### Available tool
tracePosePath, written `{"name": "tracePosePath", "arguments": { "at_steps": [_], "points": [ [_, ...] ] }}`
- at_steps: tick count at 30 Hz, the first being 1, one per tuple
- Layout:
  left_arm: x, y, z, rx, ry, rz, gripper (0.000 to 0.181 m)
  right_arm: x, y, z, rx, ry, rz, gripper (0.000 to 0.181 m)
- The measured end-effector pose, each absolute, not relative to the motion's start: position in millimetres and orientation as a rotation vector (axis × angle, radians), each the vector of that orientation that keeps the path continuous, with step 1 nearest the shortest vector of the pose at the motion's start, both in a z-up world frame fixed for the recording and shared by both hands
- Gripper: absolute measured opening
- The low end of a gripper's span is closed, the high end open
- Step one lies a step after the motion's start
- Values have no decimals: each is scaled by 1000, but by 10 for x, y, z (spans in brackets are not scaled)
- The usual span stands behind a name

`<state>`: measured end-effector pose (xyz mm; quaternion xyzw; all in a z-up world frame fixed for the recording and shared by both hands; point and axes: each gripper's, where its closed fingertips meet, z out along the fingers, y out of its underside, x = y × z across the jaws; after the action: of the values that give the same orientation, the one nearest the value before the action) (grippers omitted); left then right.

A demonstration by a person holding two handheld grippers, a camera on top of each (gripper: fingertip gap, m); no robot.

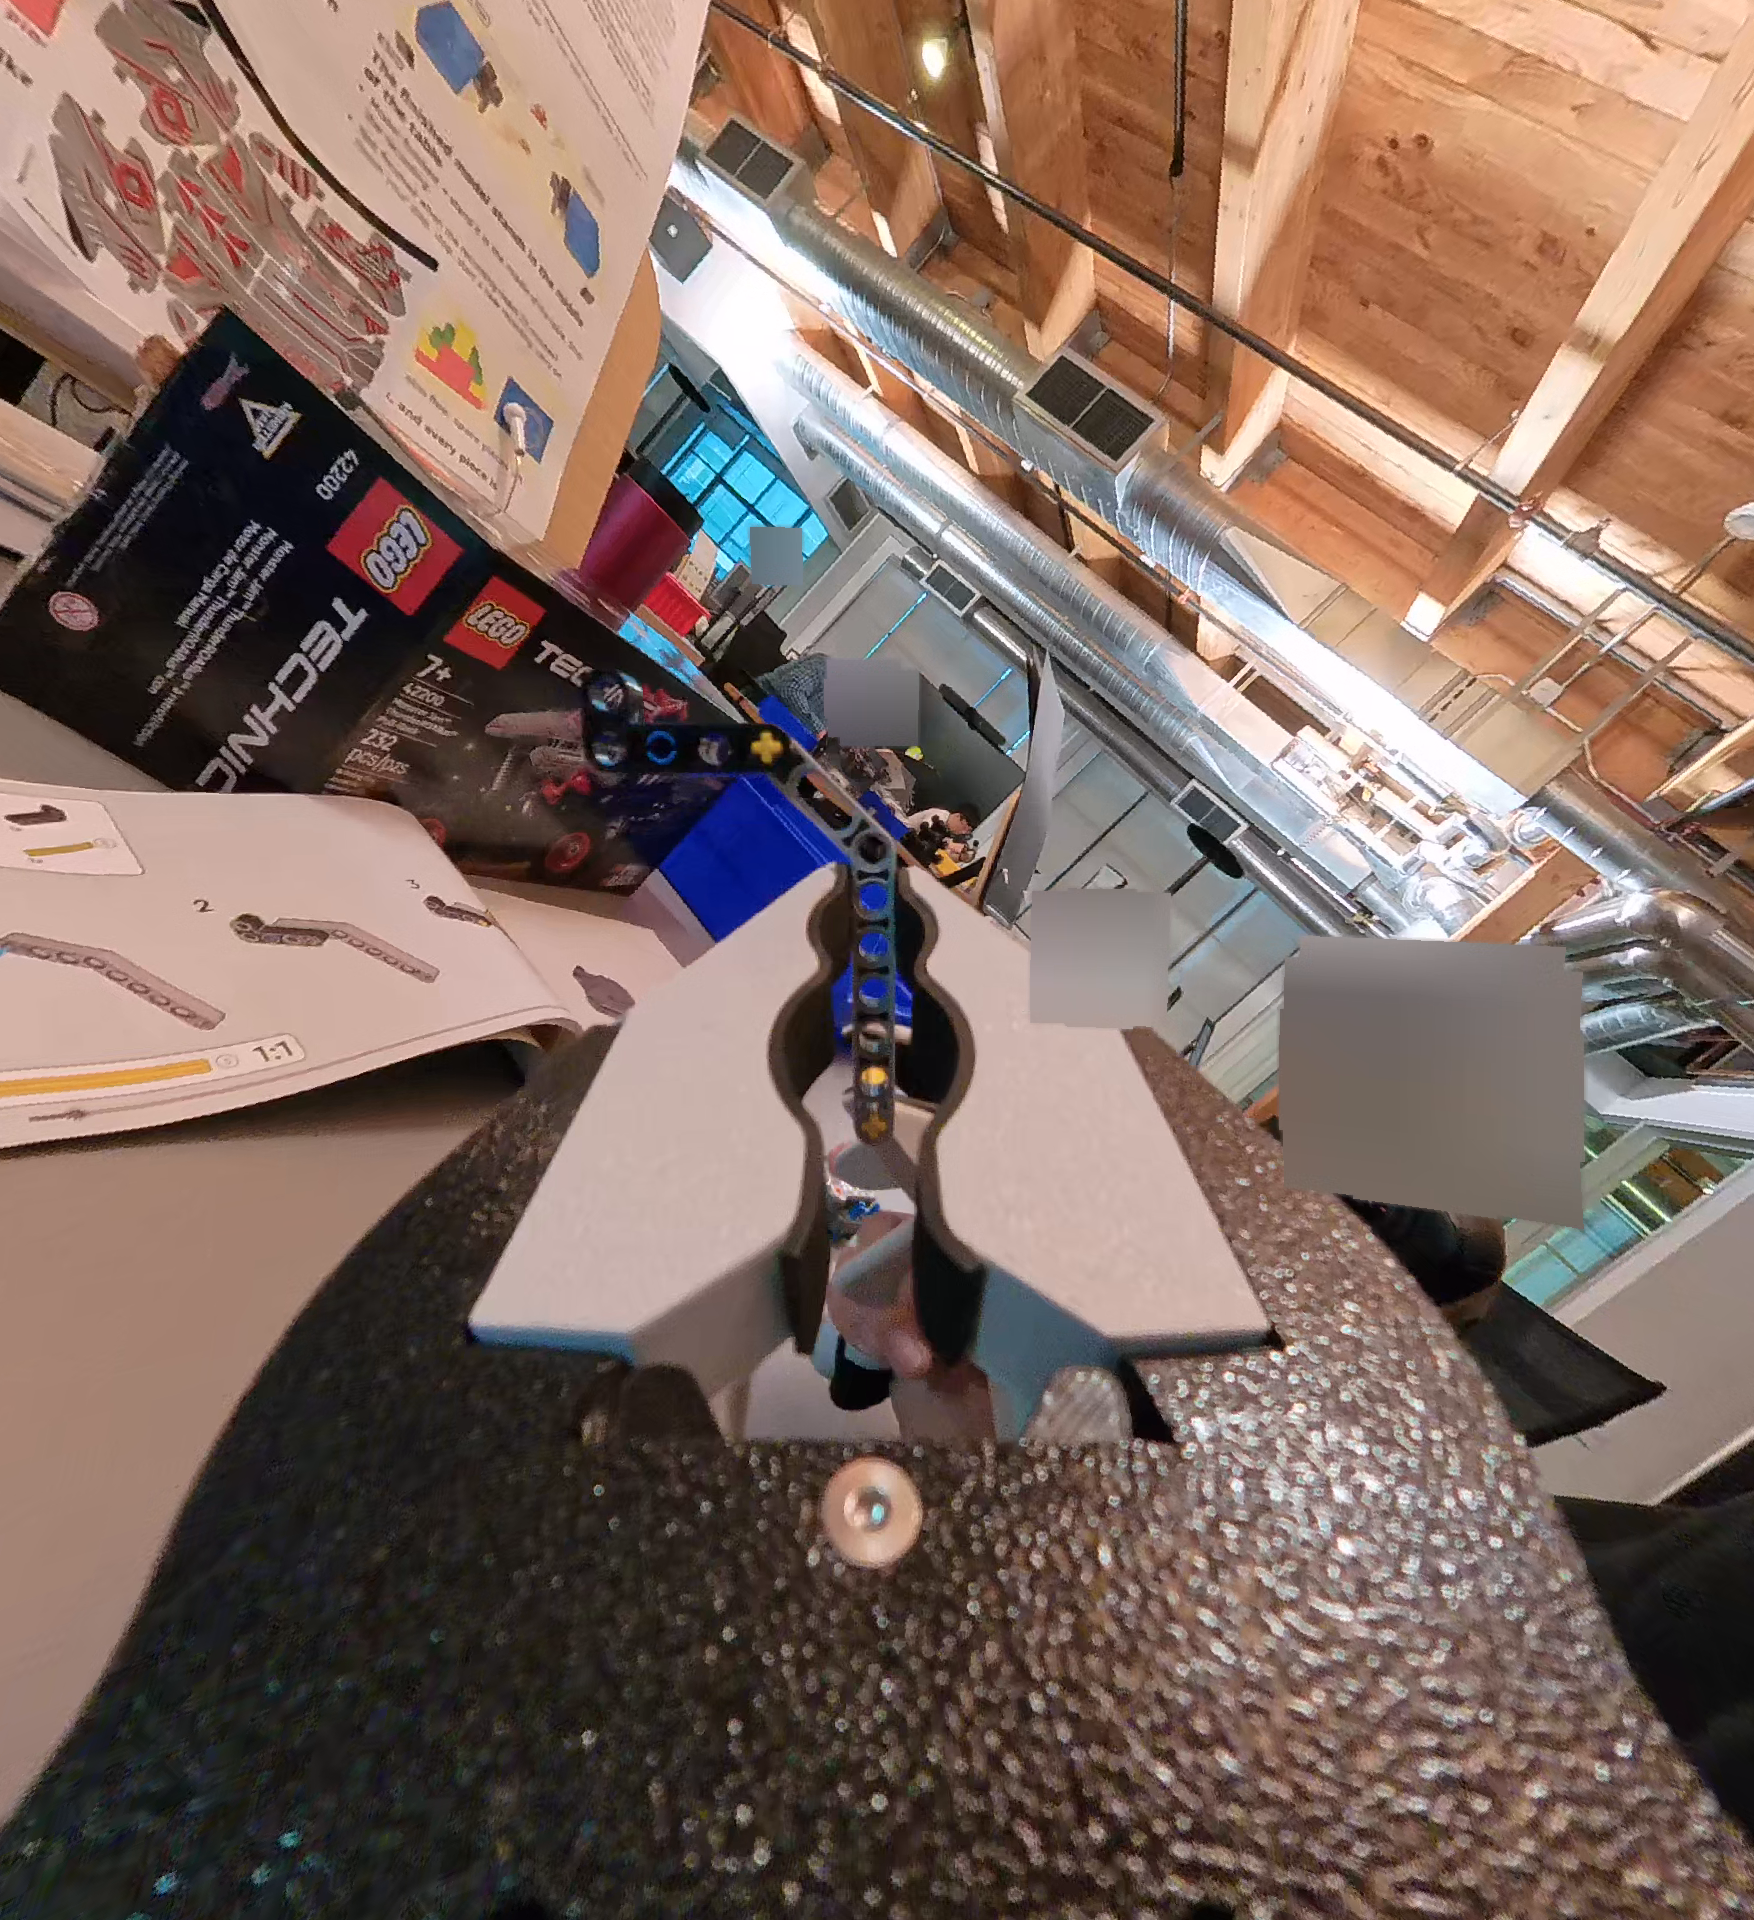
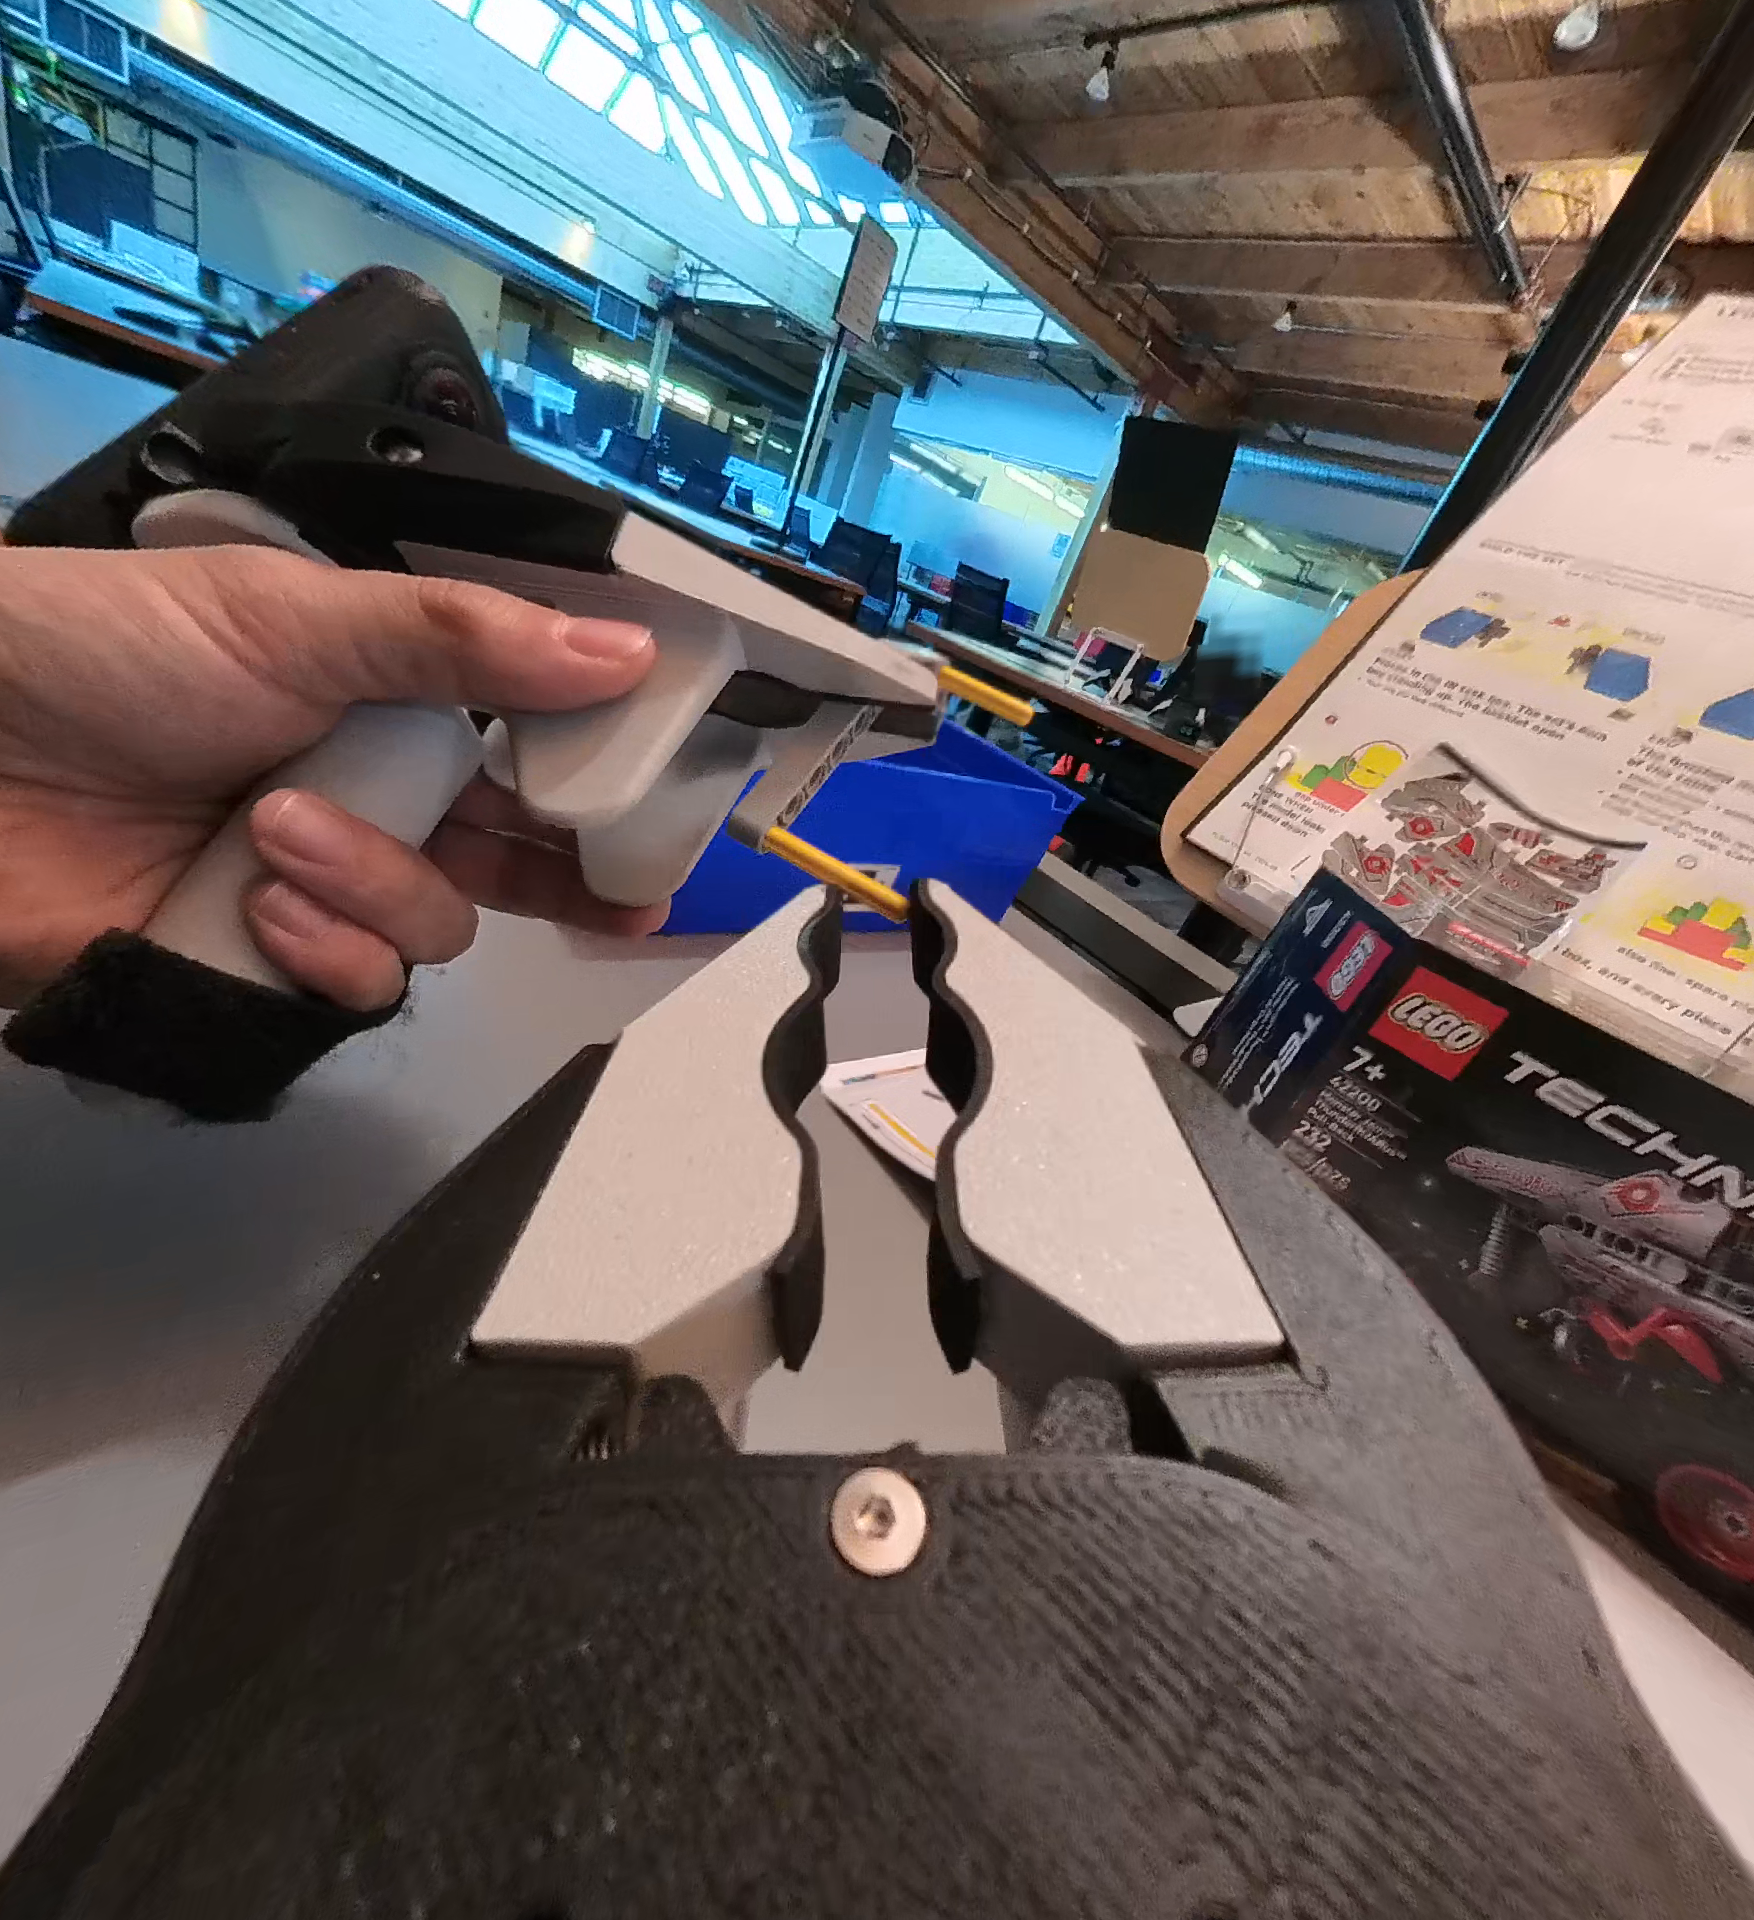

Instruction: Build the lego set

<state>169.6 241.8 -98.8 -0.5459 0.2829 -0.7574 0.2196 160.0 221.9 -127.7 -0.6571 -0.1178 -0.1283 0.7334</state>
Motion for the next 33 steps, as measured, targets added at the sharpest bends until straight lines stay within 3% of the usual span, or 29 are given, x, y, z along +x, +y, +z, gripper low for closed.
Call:
{"name": "tracePosePath", "arguments": {
  "at_steps": [2, 5, 7, 17, 21, 25, 33],
  "points": [
    [1689, 2433, -985, -1505, 784, -2088, 4, 1588, 2227, -1268, -1431, -269, -311, 12],
    [1705, 2479, -1047, -1524, 759, -2056, 4, 1549, 2275, -1315, -1443, -249, -246, 39],
    [1726, 2457, -1087, -1534, 763, -2055, 4, 1583, 2284, -1321, -1455, -225, -261, 47],
    [1727, 2388, -1031, -1467, 801, -2057, 4, 1677, 2258, -1321, -1461, -193, -293, 30],
    [1714, 2459, -1023, -1462, 760, -2076, 3, 1646, 2243, -1279, -1422, -206, -243, 29],
    [1737, 2438, -1062, -1461, 756, -2094, 4, 1567, 2300, -1349, -1465, -210, -223, 41],
    [1763, 2402, -1086, -1439, 772, -2060, 4, 1647, 2282, -1348, -1480, -192, -275, 32]
  ]
}}
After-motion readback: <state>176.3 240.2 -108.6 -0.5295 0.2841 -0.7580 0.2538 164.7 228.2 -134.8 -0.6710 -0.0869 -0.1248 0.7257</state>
